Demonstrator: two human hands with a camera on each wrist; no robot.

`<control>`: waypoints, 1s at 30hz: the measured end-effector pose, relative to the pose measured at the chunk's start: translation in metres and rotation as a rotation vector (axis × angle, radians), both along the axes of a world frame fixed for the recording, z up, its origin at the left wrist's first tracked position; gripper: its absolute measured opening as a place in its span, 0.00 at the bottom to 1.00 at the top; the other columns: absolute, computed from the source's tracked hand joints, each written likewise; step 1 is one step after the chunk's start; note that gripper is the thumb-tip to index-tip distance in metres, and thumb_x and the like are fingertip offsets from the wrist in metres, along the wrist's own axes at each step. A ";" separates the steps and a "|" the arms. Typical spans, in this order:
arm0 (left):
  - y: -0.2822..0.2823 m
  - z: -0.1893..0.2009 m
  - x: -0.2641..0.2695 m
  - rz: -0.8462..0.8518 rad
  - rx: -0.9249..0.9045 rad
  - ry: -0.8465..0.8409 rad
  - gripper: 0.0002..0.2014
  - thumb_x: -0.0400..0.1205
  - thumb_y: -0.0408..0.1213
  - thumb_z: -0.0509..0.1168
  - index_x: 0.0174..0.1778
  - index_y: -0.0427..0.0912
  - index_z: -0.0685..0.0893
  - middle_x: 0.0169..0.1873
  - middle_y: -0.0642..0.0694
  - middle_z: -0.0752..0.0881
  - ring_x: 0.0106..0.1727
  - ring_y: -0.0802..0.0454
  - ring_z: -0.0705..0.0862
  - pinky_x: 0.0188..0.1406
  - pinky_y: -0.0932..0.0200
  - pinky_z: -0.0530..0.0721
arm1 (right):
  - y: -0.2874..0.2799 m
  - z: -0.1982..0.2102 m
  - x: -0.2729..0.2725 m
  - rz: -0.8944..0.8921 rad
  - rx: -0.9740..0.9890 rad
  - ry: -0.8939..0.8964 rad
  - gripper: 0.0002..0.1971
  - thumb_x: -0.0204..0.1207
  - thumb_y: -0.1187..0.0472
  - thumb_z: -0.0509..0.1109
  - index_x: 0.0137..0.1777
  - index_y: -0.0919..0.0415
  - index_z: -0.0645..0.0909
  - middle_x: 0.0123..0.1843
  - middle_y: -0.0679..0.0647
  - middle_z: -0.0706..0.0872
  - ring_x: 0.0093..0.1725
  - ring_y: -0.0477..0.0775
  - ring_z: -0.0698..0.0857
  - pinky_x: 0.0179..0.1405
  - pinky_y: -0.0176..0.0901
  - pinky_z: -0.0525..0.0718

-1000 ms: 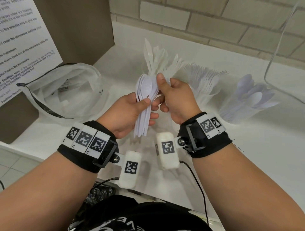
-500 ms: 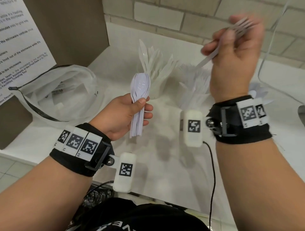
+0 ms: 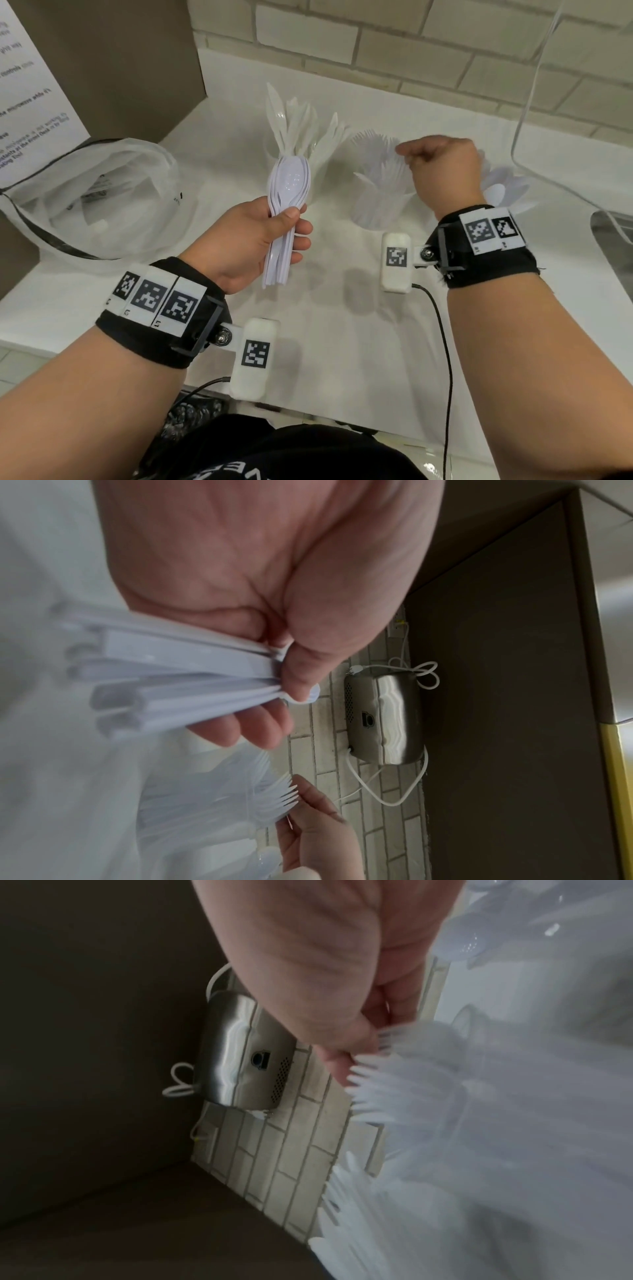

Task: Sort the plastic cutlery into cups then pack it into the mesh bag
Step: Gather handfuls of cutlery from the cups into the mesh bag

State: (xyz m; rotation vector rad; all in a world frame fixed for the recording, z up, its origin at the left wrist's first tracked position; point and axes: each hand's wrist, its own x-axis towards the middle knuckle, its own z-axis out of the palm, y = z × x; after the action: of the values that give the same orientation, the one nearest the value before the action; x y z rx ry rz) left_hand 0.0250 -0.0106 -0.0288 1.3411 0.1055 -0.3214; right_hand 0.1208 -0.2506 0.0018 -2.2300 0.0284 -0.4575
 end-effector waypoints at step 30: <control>-0.015 -0.003 -0.041 -0.381 0.336 -0.198 0.22 0.74 0.54 0.68 0.63 0.51 0.81 0.49 0.51 0.91 0.49 0.53 0.91 0.47 0.57 0.89 | -0.010 0.051 -0.092 0.322 0.030 0.006 0.10 0.70 0.49 0.78 0.39 0.47 0.79 0.26 0.43 0.81 0.19 0.45 0.76 0.18 0.36 0.74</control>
State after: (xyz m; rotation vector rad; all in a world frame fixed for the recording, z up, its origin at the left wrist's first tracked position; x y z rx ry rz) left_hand -0.0164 -0.0253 -0.0315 1.7200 -0.2770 -0.5045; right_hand 0.0292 -0.2611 0.0525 -2.1542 -0.3139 -0.2719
